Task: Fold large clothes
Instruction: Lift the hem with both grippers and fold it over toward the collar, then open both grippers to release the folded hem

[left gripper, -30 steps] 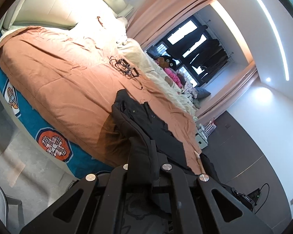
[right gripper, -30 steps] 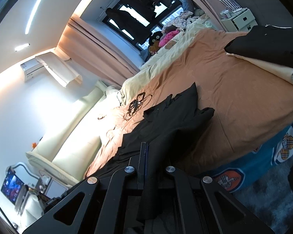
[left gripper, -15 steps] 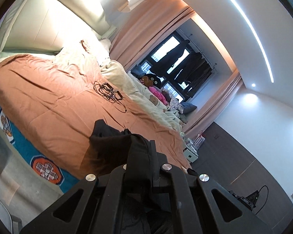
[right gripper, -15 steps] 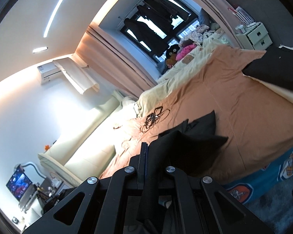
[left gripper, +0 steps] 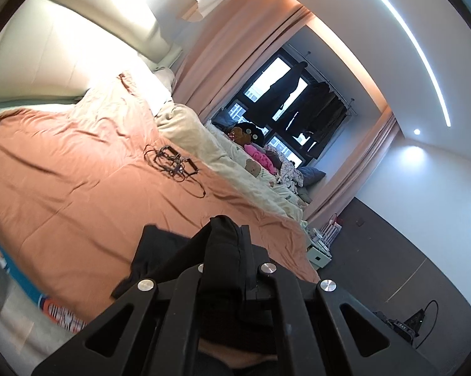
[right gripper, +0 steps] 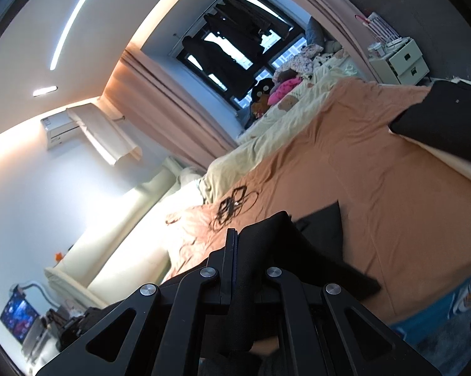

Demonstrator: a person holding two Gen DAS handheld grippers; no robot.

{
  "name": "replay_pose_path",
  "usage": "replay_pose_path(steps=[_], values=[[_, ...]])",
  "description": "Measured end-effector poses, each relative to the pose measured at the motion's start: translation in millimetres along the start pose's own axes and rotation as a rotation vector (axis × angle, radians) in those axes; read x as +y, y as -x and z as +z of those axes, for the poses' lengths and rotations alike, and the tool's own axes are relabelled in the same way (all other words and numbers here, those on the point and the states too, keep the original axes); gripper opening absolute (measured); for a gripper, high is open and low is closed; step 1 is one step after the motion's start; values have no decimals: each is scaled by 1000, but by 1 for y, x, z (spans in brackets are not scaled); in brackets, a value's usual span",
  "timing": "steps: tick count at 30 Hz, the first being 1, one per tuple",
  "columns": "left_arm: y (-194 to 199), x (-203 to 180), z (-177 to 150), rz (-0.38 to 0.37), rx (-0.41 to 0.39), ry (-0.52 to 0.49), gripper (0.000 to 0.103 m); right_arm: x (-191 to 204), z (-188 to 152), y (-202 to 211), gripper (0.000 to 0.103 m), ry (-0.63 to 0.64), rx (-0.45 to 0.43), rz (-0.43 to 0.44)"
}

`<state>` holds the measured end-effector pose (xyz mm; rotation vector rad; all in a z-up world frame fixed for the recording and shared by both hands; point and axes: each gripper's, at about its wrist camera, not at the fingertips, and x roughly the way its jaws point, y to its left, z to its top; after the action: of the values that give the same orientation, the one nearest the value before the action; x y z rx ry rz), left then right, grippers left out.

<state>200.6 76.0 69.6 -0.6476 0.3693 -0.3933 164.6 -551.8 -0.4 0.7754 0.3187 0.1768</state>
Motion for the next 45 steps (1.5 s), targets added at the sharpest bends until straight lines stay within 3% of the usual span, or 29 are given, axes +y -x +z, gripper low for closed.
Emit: replay_pose_path(steps=[6, 12, 25, 32, 34, 35, 36, 38, 40, 42, 45], values=[[-72, 8, 33, 21, 30, -10, 5, -5, 35, -54, 4, -6, -10, -34], [-142, 20, 42, 70, 89, -32, 5, -22, 55, -112, 4, -17, 11, -88], [-265, 83, 15, 202, 236, 13, 5, -81, 45, -213, 4, -30, 142, -223], [-310, 102, -2, 248, 290, 10, 5, -116, 31, -253, 5, -43, 218, -294], [-324, 101, -6, 262, 334, -7, 5, -121, 28, -262, 11, -42, 254, -337], [-328, 101, -7, 255, 355, -5, 6, -123, 27, -265, 30, -47, 269, -345], [-332, 102, -8, 244, 377, 5, 12, -125, 26, -265, 60, -54, 273, -352], [-334, 102, -9, 223, 388, 25, 23, -124, 25, -258, 85, -50, 237, -364], [-329, 101, -5, 219, 368, 28, 45, -120, 25, -249, 87, -32, 219, -364], [-315, 96, 2, 234, 302, 18, 80, -120, 25, -242, 87, -34, 232, -365], [-295, 93, 11, 230, 239, 15, 91, -119, 25, -233, 87, -34, 247, -386]])
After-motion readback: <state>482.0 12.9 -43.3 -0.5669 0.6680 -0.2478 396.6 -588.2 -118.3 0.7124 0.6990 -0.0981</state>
